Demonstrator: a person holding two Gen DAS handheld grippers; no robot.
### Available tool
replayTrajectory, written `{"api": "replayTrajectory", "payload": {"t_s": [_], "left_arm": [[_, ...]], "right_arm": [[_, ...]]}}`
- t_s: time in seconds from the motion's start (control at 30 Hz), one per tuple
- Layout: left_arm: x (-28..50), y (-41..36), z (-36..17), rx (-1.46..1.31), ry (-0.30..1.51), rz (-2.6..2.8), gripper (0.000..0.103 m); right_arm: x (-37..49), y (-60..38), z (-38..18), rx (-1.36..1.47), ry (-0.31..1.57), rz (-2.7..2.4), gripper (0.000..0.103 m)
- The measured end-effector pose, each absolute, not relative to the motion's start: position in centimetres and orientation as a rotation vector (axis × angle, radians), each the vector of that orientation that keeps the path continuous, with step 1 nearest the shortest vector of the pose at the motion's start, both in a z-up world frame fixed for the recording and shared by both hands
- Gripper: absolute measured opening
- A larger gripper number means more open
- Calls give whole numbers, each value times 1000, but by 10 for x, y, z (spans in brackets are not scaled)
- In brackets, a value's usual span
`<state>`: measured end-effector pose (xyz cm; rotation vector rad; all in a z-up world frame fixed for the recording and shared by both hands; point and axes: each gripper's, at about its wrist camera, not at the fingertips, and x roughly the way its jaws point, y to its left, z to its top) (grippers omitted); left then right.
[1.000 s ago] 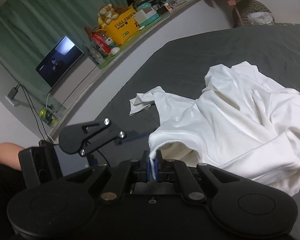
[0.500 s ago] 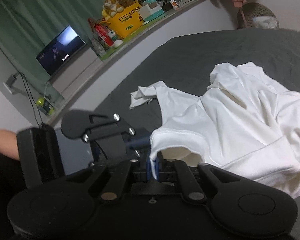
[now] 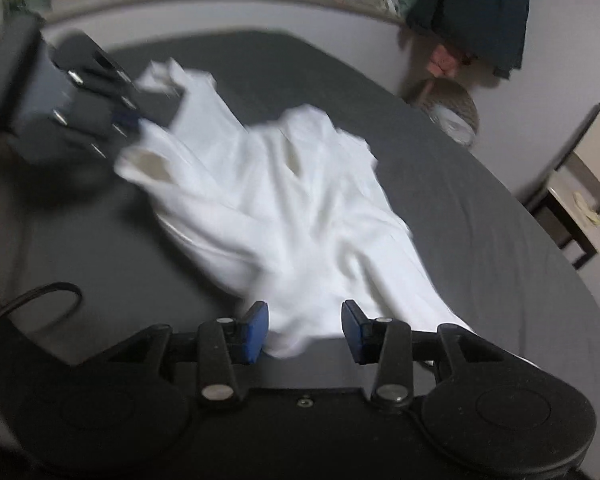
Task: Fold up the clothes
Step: 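Lift the shirt up with both grippers holding its edges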
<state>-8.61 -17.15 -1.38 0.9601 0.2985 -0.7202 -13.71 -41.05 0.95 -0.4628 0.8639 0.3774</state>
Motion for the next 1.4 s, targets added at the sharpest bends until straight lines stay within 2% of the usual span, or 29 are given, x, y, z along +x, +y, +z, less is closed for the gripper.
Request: {"api": "replayTrajectory", "payload": {"t_s": [0.13,0.17,0.43,0.63,0.7,0.77,0.9,1.0,1.1,1.17,1.4], "left_arm": [[-80,-167,-16,974,318,-681,3],[-78,-166,-16,973,327,-669,3],[-65,-150,-16,941,384,-578,3],[-55,-141,-16,912,395,-532,3],[-55,-141,-18,913,399,-530,3],[-56,-141,-19,915,400,-531,3],[-53,-139,-17,877,419,-519,3],[-47,-135,-13,815,445,-492,3],[-42,-130,-10,774,459,-469,3],[-41,-129,-10,758,461,-464,3],[-43,-132,-10,756,457,-464,3]], "right_arm": [[-121,-417,0,-260,944,489,39],[-123,-412,-2,-285,939,509,39],[-160,-343,-31,-777,895,693,39],[-170,-299,-61,-996,890,735,39],[-169,-289,-70,-1029,893,744,37],[-168,-280,-80,-1069,901,751,31],[-167,-269,-100,-1158,903,700,30],[-173,-261,-107,-1223,831,600,28],[-184,-248,-108,-1189,804,492,28],[-191,-237,-108,-1117,808,446,36],[-180,-217,-119,-964,850,191,36]]}}
